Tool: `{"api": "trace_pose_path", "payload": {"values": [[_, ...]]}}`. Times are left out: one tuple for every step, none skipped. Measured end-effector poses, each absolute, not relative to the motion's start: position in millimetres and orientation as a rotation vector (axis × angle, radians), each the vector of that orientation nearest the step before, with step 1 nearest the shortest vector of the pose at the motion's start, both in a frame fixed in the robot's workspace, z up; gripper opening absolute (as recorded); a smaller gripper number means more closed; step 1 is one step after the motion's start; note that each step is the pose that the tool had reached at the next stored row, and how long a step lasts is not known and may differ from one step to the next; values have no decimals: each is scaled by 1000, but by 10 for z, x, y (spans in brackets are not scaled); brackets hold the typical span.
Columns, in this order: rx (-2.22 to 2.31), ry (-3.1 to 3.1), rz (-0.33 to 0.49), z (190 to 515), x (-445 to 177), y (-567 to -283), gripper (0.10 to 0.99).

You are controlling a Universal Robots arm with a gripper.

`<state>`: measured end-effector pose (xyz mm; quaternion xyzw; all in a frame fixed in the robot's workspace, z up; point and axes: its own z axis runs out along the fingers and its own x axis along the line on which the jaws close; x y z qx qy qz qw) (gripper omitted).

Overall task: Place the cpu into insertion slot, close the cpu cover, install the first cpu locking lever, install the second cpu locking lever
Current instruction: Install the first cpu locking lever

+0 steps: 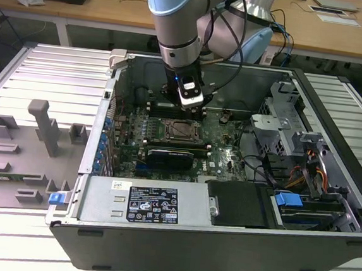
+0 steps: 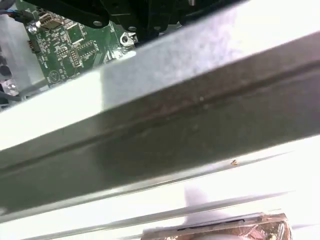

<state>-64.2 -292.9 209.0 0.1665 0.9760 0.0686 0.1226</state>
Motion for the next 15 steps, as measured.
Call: {"api": "trace_pose_path", "payload": {"values": [[485,2848,200,2107,-642,-2929,106],[485,2848,199,2124,-642,-2929,106],[485,2848,199,2139,-642,-2929,106],[485,2848,199,2160,-642,-2929,106],[485,2848,199,2181,-642,-2929,106],[485,2848,199,2238,-642,-2929,106],[486,2848,199,2278,-642,-2929,106],[486,2848,199,2338,-642,-2929,106],[485,2848,199,2356,-642,-2929,106],[485,2848,199,2356,-642,-2929,106],[485,2848,199,2356,-642,-2929,106],[485,2848,199,2357,-642,-2929,106],[485,2849,199,2357,-642,-2929,106],[488,2860,196,2355,-639,-2929,106],[493,2877,193,2352,-634,-2929,106]]}}
